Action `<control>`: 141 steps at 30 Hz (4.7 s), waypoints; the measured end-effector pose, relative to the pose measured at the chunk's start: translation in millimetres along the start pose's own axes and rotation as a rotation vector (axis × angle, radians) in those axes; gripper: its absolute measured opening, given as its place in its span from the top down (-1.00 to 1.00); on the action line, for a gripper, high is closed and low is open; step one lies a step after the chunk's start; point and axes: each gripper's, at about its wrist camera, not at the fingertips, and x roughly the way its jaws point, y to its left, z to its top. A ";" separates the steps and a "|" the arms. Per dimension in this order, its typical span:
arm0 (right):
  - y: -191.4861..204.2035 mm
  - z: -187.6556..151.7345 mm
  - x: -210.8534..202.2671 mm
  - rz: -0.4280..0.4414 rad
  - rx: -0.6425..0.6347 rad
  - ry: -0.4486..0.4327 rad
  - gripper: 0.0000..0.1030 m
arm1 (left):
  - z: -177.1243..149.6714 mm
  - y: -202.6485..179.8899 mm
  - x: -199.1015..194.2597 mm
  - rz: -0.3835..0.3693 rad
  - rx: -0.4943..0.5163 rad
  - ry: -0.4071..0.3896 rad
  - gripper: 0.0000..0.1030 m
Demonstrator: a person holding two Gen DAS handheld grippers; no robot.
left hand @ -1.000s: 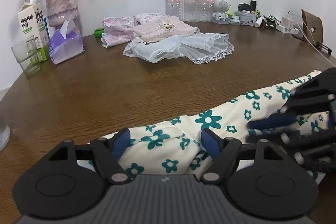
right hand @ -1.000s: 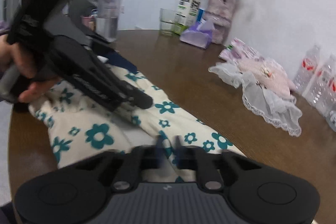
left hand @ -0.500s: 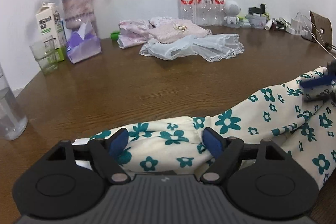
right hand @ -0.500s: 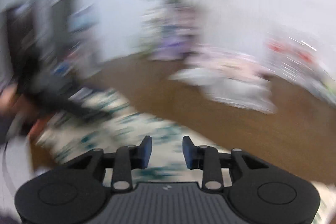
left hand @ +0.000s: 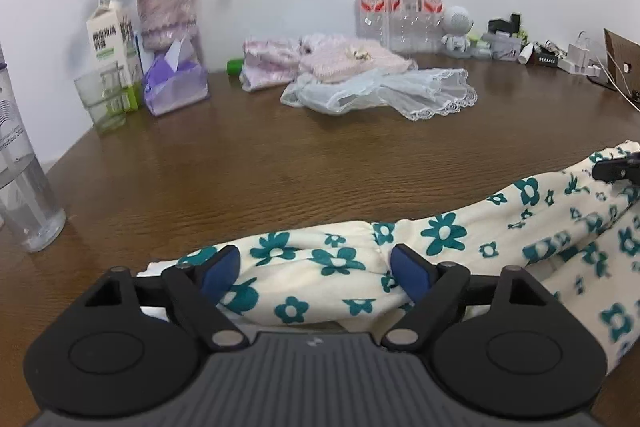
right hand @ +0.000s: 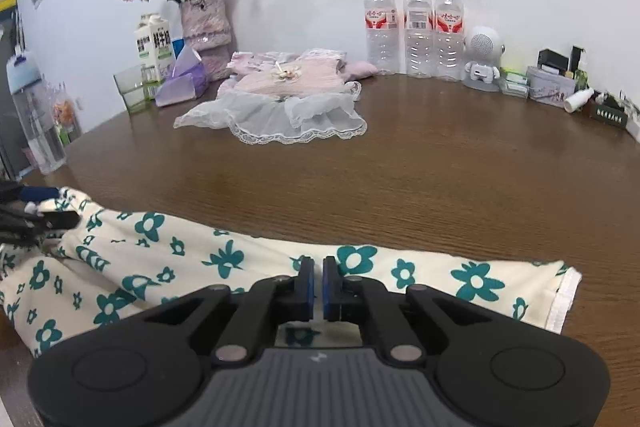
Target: Fold clothes
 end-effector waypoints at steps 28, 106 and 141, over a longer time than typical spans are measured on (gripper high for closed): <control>66.9 20.6 40.6 0.104 -0.095 0.014 0.70 | 3.5 -8.6 18.2 0.080 -0.155 0.040 -0.23; -47.8 -22.5 -12.4 0.157 0.337 0.023 0.55 | -21.6 -180.7 -9.9 -0.440 0.084 0.008 0.22; -41.2 -53.8 -85.6 0.181 0.114 -0.020 0.15 | -24.2 -168.1 -46.6 -0.505 -0.134 -0.042 0.90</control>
